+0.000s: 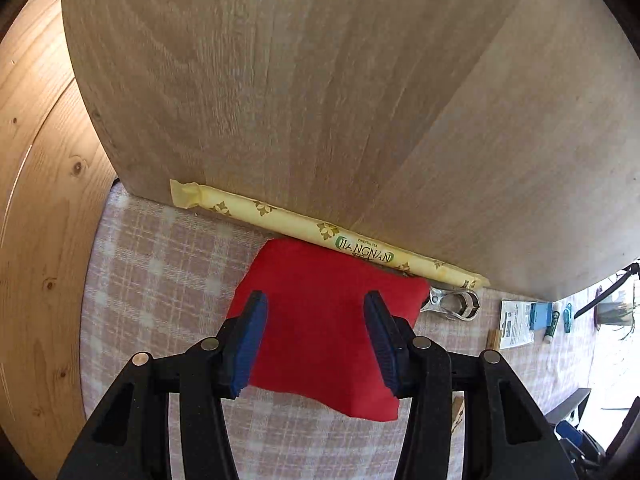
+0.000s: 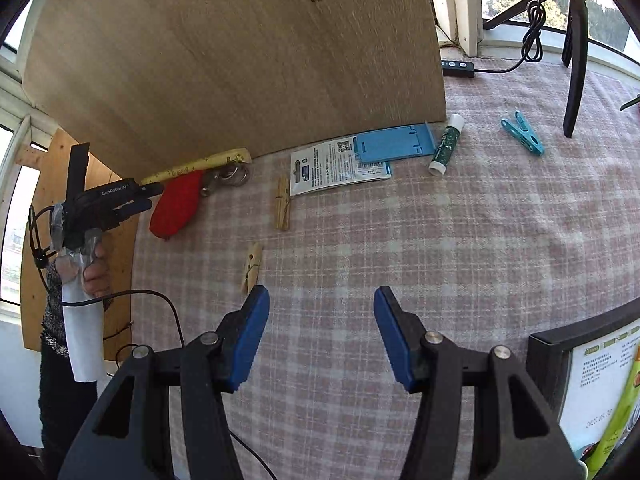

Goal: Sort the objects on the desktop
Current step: 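Grasp the red cloth pouch with the left tool, then lift the red pouch with the left tool while the right tool grasps its other side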

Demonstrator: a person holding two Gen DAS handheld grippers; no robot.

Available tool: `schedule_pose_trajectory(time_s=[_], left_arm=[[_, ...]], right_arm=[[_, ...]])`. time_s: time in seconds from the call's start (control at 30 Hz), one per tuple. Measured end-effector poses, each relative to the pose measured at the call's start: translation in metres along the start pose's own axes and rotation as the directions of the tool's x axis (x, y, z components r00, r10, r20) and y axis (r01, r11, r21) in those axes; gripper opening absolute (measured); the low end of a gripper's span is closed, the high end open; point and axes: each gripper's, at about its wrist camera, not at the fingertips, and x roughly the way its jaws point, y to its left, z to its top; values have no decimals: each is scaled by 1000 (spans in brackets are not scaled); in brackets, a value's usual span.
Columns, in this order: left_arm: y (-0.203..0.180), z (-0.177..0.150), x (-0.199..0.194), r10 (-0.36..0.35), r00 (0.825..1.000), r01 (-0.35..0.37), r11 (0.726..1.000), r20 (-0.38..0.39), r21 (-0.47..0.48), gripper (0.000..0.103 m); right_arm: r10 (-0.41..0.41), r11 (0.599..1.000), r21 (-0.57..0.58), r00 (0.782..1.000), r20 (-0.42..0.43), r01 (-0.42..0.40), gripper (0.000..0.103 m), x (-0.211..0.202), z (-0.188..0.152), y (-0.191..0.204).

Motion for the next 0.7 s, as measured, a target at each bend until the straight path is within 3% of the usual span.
schedule_pose_trajectory(time_s=[0.2, 0.33, 0.7], left_arm=[[11, 7, 28, -59, 998, 59, 995, 0, -78, 47], [0, -11, 37, -97, 995, 97, 994, 3, -40, 47], [-59, -133, 29, -184, 981, 189, 977, -56, 97, 47]], right_arm=[[-12, 1000, 20, 1000, -28, 13, 54, 17, 3, -6], [-18, 999, 28, 999, -34, 19, 54, 21, 4, -11], [29, 999, 16, 999, -46, -28, 54, 28, -12, -1]])
